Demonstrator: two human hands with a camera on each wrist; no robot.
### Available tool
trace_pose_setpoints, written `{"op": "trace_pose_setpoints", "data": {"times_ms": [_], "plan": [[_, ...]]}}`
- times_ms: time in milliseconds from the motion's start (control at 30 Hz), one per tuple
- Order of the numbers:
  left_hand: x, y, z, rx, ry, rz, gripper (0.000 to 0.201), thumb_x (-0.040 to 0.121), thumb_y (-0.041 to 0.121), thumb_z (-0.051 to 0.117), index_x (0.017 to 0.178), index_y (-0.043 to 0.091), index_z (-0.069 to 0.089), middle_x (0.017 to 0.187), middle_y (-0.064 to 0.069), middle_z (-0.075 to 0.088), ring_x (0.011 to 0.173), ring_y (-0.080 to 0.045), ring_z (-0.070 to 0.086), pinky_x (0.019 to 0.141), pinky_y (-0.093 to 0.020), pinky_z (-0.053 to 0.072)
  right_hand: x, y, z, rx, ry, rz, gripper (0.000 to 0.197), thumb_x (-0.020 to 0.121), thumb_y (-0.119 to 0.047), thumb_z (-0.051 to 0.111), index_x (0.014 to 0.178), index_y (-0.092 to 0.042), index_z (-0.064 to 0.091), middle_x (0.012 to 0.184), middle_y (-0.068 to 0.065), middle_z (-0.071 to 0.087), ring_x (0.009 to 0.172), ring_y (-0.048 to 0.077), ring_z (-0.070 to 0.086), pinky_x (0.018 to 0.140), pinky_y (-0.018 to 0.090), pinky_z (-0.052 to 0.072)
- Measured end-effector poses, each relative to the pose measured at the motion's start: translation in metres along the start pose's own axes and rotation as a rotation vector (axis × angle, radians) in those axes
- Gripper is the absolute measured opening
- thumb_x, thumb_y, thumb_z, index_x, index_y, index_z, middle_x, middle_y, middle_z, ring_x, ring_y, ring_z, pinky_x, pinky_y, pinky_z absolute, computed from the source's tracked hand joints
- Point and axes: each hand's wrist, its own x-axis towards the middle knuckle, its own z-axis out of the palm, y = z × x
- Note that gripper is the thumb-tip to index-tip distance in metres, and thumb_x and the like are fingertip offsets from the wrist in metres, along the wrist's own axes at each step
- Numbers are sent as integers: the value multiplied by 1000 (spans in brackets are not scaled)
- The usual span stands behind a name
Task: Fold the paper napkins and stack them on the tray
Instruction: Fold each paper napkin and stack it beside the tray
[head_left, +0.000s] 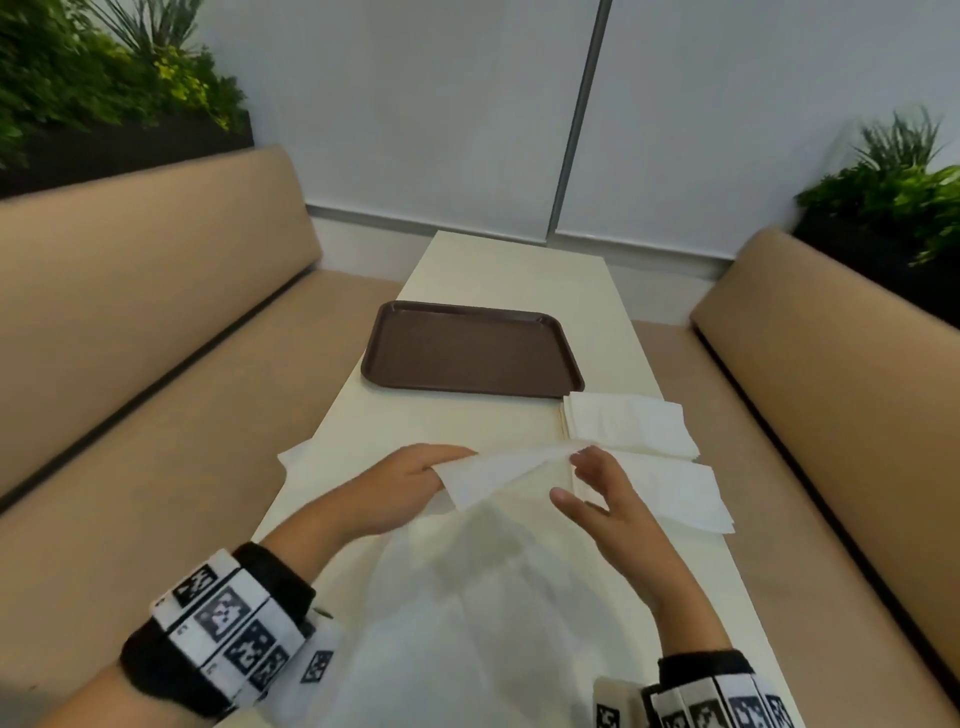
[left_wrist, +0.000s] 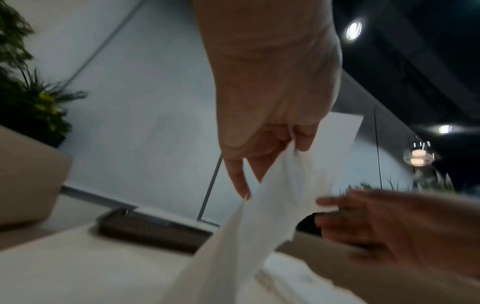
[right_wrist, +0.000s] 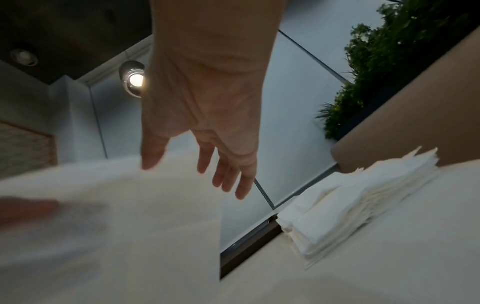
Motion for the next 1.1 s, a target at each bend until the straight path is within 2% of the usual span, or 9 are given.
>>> {"op": "trace_pose_setpoints", "data": {"times_ms": [133, 267, 333, 400, 567, 633, 733, 833, 1100], "plan": [[-7, 40, -28, -355, 104, -106, 12, 76, 26, 66, 84, 26, 75, 97, 9, 73, 81, 1, 68, 77, -18, 50, 0, -6, 12, 291, -87, -86, 110, 55, -55, 81, 144, -45, 16, 146, -19, 37, 135, 0, 35, 112, 38, 30], [-15, 46, -37, -482, 106, -141, 14, 90, 14, 54, 90, 16, 68, 86, 1, 76, 71, -10, 71, 68, -25, 55, 0, -19, 19, 520, -8, -150, 86, 66, -50, 80, 139, -34, 38, 134, -9, 56, 123, 13, 55, 103, 43, 45], [-18, 43, -36, -539, 119, -141, 18, 85, 29, 60, 95, 17, 69, 98, -4, 75, 76, -11, 72, 66, -24, 57, 0, -26, 18, 547, 90, -154, 67, 74, -39, 78, 132, -31, 45, 125, -6, 63, 114, 15, 62, 99, 44, 49], [-22, 34, -35, -544, 89, -114, 51, 65, 50, 78, 107, 23, 68, 109, -1, 72, 89, -13, 71, 69, -26, 59, -1, -32, 14, 519, 194, -160, 59, 78, -27, 75, 128, -34, 45, 117, -6, 66, 104, 12, 66, 90, 36, 55], [-28, 27, -19, -467, 297, 43, 84, 76, 0, 71, 136, 41, 31, 113, 10, 70, 100, -13, 69, 70, -22, 57, -6, -37, 7, 419, 260, -195, 74, 75, -24, 76, 130, -48, 33, 95, 2, 74, 87, 17, 70, 79, 32, 56], [-27, 23, -18, -441, 363, 99, 90, 76, -1, 70, 134, 53, 28, 117, 2, 68, 99, -16, 69, 75, -28, 58, -9, -40, 2, 395, 229, -212, 75, 75, -19, 76, 130, -46, 34, 89, 8, 74, 82, 24, 70, 77, 35, 57], [-28, 19, -20, -361, 380, 167, 67, 74, 12, 77, 123, 46, 46, 116, -4, 66, 91, -19, 69, 78, -33, 58, -12, -40, -7, 411, 160, -243, 53, 75, -11, 76, 119, -34, 56, 79, 11, 71, 76, 23, 67, 73, 29, 57], [-30, 18, -23, -347, 339, 153, 40, 61, 35, 84, 95, 29, 64, 84, -3, 68, 71, -14, 64, 60, -22, 53, -12, -36, -12, 353, 129, -248, 31, 76, -4, 74, 103, -20, 70, 72, -5, 67, 71, 9, 62, 68, 15, 49], [-25, 4, -24, -238, 385, 97, 15, 66, 15, 81, 77, 23, 77, 82, -1, 75, 71, -12, 69, 60, -14, 52, -9, -26, -17, 220, 187, -205, 17, 76, -7, 76, 83, -23, 75, 89, -8, 73, 83, 9, 65, 69, 14, 50]]}}
